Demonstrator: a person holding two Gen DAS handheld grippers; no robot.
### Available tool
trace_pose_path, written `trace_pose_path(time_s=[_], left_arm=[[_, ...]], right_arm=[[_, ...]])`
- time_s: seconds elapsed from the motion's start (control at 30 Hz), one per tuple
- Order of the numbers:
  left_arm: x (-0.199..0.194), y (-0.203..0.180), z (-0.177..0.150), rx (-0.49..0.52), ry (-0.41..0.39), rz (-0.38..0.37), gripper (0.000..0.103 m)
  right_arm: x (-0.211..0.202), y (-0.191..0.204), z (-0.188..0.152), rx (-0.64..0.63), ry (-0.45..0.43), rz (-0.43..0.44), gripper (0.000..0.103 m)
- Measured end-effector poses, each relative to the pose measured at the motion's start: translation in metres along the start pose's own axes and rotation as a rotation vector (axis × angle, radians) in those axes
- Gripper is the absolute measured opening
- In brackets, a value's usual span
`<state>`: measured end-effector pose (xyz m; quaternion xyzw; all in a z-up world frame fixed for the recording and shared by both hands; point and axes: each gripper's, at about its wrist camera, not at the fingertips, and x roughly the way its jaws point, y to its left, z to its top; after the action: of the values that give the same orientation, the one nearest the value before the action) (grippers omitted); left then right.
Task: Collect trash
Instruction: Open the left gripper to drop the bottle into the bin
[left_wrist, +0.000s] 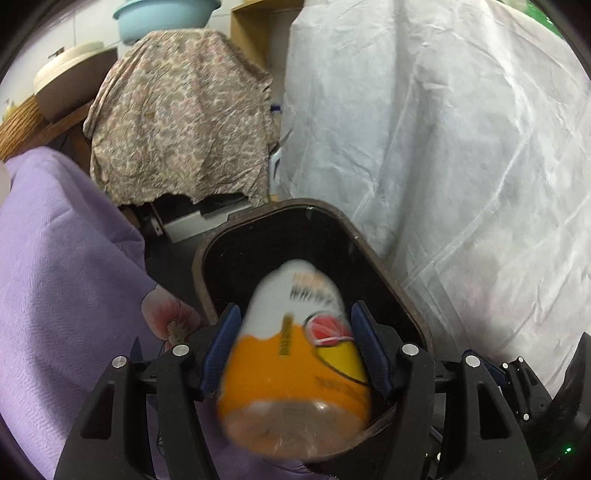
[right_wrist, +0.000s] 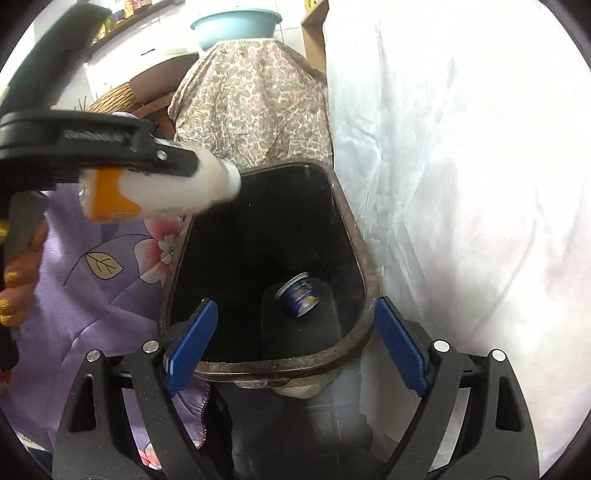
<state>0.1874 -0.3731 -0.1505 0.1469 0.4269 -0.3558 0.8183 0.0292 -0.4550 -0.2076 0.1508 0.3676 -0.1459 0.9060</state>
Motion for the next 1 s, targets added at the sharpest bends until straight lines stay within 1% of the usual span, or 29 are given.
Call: trace_pose_path(time_s=[0.03, 0.07, 0.1, 0.13, 0.2, 0.37, 0.47, 0.57, 0.73, 0.87, 0.93, 1.0], left_arm=[[-0.003, -0.002, 0.001, 0.011, -0.011, -0.001, 0.081], [-0.006, -0.004, 0.001, 0.018, -0.025, 0.005, 0.087], [-0.011, -0.005, 0.001, 0.023, -0.044, 0.01, 0.091], [-0.016, -0.006, 0.001, 0.026, -0.06, 0.012, 0.093], [-0.023, -0.005, 0.003, 0.015, -0.066, 0.013, 0.095], [-0.054, 0.003, -0.001, -0.051, -0.101, -0.031, 0.097], [-0.074, 0.001, -0.003, -0.051, -0.122, -0.038, 0.097], [-0.098, 0.0, -0.009, -0.035, -0.161, -0.047, 0.097], [-0.14, 0.001, -0.021, -0.023, -0.227, -0.03, 0.097], [-0.178, 0.005, -0.033, -0.012, -0.299, -0.01, 0.097], [-0.197, 0.01, -0.04, -0.007, -0.333, -0.007, 0.097], [-0.212, 0.016, -0.047, -0.007, -0.349, 0.003, 0.097]], right_arm=[[-0.001, 0.0, 0.0, 0.005, -0.001, 0.001, 0.089], [-0.002, 0.0, 0.0, 0.007, 0.0, 0.0, 0.09], [-0.002, -0.001, 0.001, 0.007, 0.0, -0.002, 0.09], [-0.003, -0.001, 0.001, 0.008, -0.001, -0.005, 0.09], [-0.004, 0.0, 0.002, 0.012, 0.0, -0.003, 0.09], [-0.004, 0.005, 0.005, 0.011, 0.001, 0.003, 0.091], [-0.004, 0.009, 0.009, 0.013, -0.003, 0.017, 0.091], [-0.008, 0.014, 0.011, 0.012, -0.01, 0.021, 0.091], [-0.014, 0.024, 0.016, 0.005, -0.023, 0.042, 0.091], [-0.023, 0.039, 0.023, -0.021, -0.042, 0.06, 0.091], [-0.03, 0.048, 0.028, -0.036, -0.057, 0.079, 0.091], [-0.038, 0.06, 0.034, -0.053, -0.079, 0.103, 0.092]])
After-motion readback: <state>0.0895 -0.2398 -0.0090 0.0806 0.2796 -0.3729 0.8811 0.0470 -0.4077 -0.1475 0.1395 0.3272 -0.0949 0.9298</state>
